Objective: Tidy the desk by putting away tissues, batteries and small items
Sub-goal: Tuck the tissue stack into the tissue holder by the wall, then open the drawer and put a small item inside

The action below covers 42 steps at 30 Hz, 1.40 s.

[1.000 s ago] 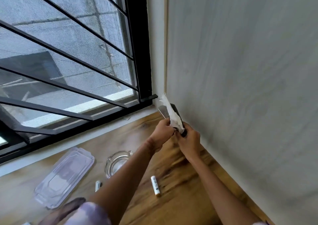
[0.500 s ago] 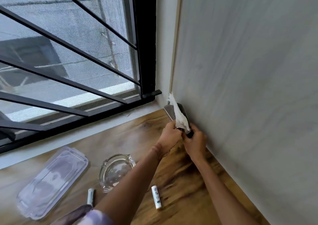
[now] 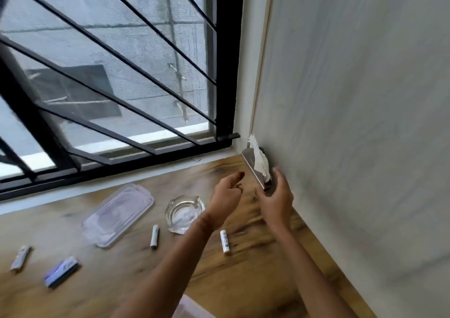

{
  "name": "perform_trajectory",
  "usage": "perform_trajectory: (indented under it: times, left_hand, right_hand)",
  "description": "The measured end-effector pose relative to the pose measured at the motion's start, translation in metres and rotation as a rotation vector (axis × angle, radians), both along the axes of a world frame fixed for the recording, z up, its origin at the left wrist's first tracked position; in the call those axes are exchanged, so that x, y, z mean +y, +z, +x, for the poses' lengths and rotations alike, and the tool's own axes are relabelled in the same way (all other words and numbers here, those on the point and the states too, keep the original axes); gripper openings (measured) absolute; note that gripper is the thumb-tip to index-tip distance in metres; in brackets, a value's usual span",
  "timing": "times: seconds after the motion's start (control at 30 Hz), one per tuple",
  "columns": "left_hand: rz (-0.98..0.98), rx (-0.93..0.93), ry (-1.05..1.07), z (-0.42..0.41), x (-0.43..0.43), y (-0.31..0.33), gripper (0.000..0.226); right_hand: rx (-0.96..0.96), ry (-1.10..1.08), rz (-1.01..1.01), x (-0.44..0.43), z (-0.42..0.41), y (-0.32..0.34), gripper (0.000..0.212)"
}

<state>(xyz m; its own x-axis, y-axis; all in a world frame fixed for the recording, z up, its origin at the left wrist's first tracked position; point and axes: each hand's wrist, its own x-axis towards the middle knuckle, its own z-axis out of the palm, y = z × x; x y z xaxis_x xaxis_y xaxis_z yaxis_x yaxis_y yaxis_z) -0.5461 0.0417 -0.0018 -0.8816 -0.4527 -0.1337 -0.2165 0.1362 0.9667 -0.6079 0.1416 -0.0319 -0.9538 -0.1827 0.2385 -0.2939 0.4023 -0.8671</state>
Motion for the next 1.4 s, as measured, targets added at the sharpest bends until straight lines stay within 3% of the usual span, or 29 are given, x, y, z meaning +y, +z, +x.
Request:
perform_trajectory:
  times: [0.43, 0.73, 0.87, 0.97, 1.07, 1.23, 1.3, 1.4]
  left_hand:
    - [0.033, 0.178, 0.215, 0.152, 0.025, 0.022, 0.035]
    - [0.089, 0.208, 0.306, 0.324, 0.062, 0.000, 0.029]
    - [0.197, 0.213, 0.357, 0.407, 0.080, -0.018, 0.025]
    - [0.327, 0.205, 0.436, 0.465, 0.092, -0.045, 0.022]
    - [0.497, 0.152, 0.554, 0.519, 0.108, -0.082, 0.022]
    - [0.958, 0.067, 0.767, 0.560, 0.121, -0.149, 0.032]
    - [1.152, 0.074, 0.837, 0.565, 0.118, -0.166, 0.052]
    - [1.260, 0.131, 0.921, 0.565, 0.103, -0.196, 0.078]
  right_hand:
    - [0.212, 0.253, -0.089, 0.017, 0.142, 0.023, 0.038]
    - [0.163, 0.255, -0.130, 0.052, 0.291, 0.011, 0.026]
    - [-0.077, 0.332, -0.205, 0.074, 0.374, 0.000, 0.016]
    - [-0.313, 0.263, -0.296, 0.092, 0.427, -0.021, 0.011]
    - [-0.736, 0.142, -0.422, 0.103, 0.467, -0.053, 0.010]
    - [-1.362, 0.035, -0.605, 0.102, 0.494, -0.103, 0.058]
    - [-1.431, 0.039, -0.644, 0.100, 0.497, -0.116, 0.065]
    - [-1.450, 0.023, -0.655, 0.087, 0.497, -0.137, 0.096]
